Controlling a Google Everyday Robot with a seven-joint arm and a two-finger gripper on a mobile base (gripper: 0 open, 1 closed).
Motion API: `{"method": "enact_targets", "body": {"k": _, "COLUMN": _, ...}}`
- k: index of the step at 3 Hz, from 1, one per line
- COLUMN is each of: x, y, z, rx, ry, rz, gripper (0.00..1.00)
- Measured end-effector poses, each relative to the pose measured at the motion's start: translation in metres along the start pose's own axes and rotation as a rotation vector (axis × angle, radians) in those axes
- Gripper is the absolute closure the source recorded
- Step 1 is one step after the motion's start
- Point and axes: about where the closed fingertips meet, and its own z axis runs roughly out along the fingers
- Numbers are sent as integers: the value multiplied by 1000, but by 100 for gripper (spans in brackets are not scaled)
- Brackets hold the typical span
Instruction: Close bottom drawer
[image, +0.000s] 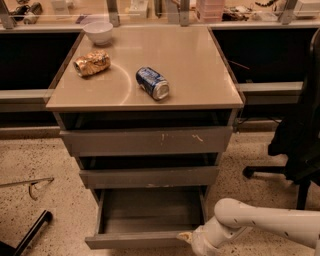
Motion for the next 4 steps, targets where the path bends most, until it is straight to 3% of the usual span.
{"method": "enact_targets", "body": {"k": 1, "x": 0, "y": 0, "z": 0, "rx": 0, "ry": 0, "rz": 0, "gripper": 0}}
{"method": "enact_targets", "body": {"k": 2, "x": 11, "y": -9, "z": 21, "rx": -26, "ry": -28, "rz": 12, "gripper": 0}}
{"method": "enact_targets", "body": {"k": 3, "x": 36, "y": -27, "z": 66, "rx": -71, "ry": -73, "rz": 31, "gripper": 0}}
{"method": "enact_targets", "body": {"k": 4, "x": 41, "y": -22, "z": 84, "rx": -91, "ry": -96, "rz": 52, "gripper": 0}}
